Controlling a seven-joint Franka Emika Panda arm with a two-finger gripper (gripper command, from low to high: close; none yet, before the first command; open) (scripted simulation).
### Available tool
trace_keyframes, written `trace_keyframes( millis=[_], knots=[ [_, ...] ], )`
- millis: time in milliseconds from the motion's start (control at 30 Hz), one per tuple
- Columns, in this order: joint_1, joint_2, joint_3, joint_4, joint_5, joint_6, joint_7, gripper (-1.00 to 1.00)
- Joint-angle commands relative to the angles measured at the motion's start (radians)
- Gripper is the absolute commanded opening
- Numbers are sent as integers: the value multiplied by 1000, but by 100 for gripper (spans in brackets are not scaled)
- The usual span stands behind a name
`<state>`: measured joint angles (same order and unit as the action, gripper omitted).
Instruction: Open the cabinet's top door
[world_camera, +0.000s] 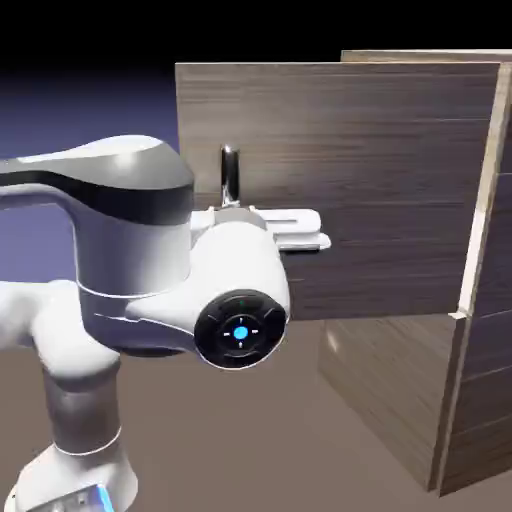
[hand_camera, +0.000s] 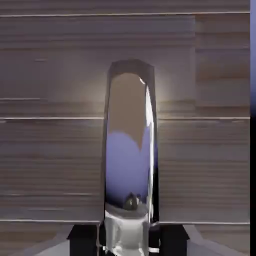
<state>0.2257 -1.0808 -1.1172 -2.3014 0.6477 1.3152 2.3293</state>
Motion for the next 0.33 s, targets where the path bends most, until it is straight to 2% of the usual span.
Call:
trace_keyframes(
  millis=[0,300],
  knots=[
    [36,5,-26,36,-13,-30,3,-100],
    [326,3,-202,327,-90,-243,45,-100]
  ],
)
